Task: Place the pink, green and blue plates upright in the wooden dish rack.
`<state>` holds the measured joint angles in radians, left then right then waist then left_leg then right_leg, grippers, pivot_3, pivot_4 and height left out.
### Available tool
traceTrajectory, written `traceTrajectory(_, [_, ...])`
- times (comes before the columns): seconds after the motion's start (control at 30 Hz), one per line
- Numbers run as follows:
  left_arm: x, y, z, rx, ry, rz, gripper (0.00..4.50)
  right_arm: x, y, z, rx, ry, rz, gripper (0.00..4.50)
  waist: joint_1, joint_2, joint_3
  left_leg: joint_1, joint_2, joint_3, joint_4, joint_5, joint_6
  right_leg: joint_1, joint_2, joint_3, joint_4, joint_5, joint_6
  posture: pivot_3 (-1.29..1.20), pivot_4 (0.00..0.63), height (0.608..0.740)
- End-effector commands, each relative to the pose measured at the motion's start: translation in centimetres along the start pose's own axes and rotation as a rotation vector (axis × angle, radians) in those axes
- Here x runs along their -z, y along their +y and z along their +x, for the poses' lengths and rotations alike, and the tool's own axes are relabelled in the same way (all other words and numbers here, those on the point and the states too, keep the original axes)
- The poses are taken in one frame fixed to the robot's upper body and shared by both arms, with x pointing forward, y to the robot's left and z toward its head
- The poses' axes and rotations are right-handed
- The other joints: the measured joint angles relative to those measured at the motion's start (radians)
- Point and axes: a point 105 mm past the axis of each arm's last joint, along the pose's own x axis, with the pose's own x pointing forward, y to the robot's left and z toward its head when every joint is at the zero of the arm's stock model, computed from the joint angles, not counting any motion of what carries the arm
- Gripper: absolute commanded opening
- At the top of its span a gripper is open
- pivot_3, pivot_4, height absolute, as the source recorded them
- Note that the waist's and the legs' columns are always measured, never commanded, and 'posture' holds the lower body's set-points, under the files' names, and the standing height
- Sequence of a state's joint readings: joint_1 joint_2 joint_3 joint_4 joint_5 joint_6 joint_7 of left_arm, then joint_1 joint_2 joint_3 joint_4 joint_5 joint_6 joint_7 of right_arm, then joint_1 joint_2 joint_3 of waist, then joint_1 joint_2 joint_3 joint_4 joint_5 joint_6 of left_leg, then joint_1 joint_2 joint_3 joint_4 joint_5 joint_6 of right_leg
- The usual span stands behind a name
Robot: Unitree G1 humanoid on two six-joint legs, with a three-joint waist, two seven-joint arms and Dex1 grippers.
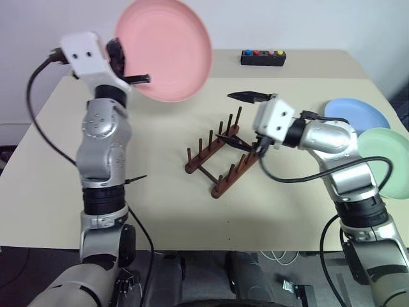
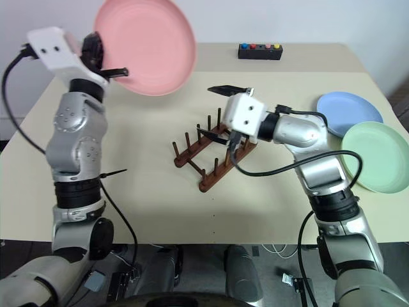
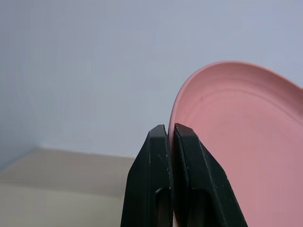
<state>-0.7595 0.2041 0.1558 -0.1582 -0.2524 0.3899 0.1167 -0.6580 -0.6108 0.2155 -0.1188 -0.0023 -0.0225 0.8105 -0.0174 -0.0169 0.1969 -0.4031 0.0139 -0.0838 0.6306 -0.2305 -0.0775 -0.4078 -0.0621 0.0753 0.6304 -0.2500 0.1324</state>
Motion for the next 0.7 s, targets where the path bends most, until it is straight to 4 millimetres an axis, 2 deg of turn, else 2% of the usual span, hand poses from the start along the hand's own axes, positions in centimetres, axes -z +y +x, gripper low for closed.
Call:
traceTrajectory(0.03, [-2.5, -2.0, 0.0, 0.052, -0.081, 0.014, 0.03, -0.1, -0.8, 0.6, 0.041, -0.001, -0.119, 4.5, -0.001, 0.0, 0.0, 0.0, 0.0, 0.0, 0.0, 0.0, 0.0, 0.0, 0.0, 0.0, 0.0, 0.0, 0.0, 0.0, 0.15, 0.73])
traceTrajectory(0.17, [-2.2, -1.2, -0.1, 0.017, -0.068, 0.008, 0.03, -0.1, -1.7, 0.0, 0.073, -0.019, -0.108, 4.5, -0.001, 0.0, 0.0, 0.0, 0.0, 0.0, 0.0, 0.0, 0.0, 0.0, 0.0, 0.0, 0.0, 0.0, 0.0, 0.0, 0.15, 0.73])
traceTrajectory(0.3, [-1.8, 1.9, 0.0, -0.085, -0.048, 0.038, 0.03, 0.2, -2.1, -0.6, 0.084, -0.02, -0.097, 4.5, -0.001, 0.0, 0.0, 0.0, 0.0, 0.0, 0.0, 0.0, 0.0, 0.0, 0.0, 0.0, 0.0, 0.0, 0.0, 0.0, 0.15, 0.73])
traceTrajectory(0.43, [-1.2, 6.5, -0.6, -0.24, -0.014, 0.073, 0.03, 0.2, -2.6, -1.3, 0.107, -0.025, -0.072, 4.5, -0.003, 0.0, 0.0, 0.0, 0.0, 0.0, 0.0, 0.0, 0.0, 0.0, 0.0, 0.0, 0.0, 0.0, 0.0, 0.0, 0.15, 0.73])
traceTrajectory(0.5, [-0.5, 10.4, -1.5, -0.389, 0.02, 0.051, 0.03, 0.5, -3.1, -2.1, 0.126, -0.012, -0.056, 4.5, -0.001, 0.0, 0.0, 0.0, 0.0, 0.0, 0.0, 0.0, 0.0, 0.0, 0.0, 0.0, 0.0, 0.0, 0.0, 0.0, 0.15, 0.73])
traceTrajectory(0.53, [0.1, 13.0, -2.4, -0.5, 0.052, 0.024, 0.03, 0.9, -3.5, -2.7, 0.14, -0.001, -0.042, 4.5, -0.001, 0.0, 0.0, 0.0, 0.0, 0.0, 0.0, 0.0, 0.0, 0.0, 0.0, 0.0, 0.0, 0.0, 0.0, 0.0, 0.15, 0.73])
traceTrajectory(0.57, [0.6, 14.7, -3.1, -0.574, 0.073, 0.004, 0.03, 1.1, -3.7, -3.2, 0.149, 0.007, -0.033, 4.5, -0.001, 0.0, 0.0, 0.0, 0.0, 0.0, 0.0, 0.0, 0.0, 0.0, 0.0, 0.0, 0.0, 0.0, 0.0, 0.0, 0.15, 0.73])
traceTrajectory(0.63, [1.2, 16.5, -4.1, -0.645, 0.096, -0.014, 0.03, 1.4, -4.0, -3.9, 0.16, 0.017, -0.017, 4.5, 0.0, 0.0, 0.0, 0.0, 0.0, 0.0, 0.0, 0.0, 0.0, 0.0, 0.0, 0.0, 0.0, 0.0, 0.0, 0.0, 0.15, 0.73])
traceTrajectory(0.67, [2.1, 17.9, -5.1, -0.692, 0.127, 0.005, 0.03, 1.6, -4.3, -4.6, 0.178, 0.018, 0.024, 4.5, 0.0, -0.001, 0.0, 0.0, 0.0, 0.0, 0.0, 0.0, 0.0, 0.0, 0.0, 0.0, 0.0, 0.0, 0.0, 0.0, 0.15, 0.73])
traceTrajectory(0.7, [3.8, 19.8, -7.0, -0.773, 0.19, 0.009, 0.03, 1.9, -4.7, -5.9, 0.204, 0.008, 0.104, 4.5, 0.0, -0.001, 0.0, 0.0, 0.0, 0.0, 0.0, 0.0, 0.0, 0.0, 0.0, 0.0, 0.0, 0.0, 0.0, 0.0, 0.15, 0.73])
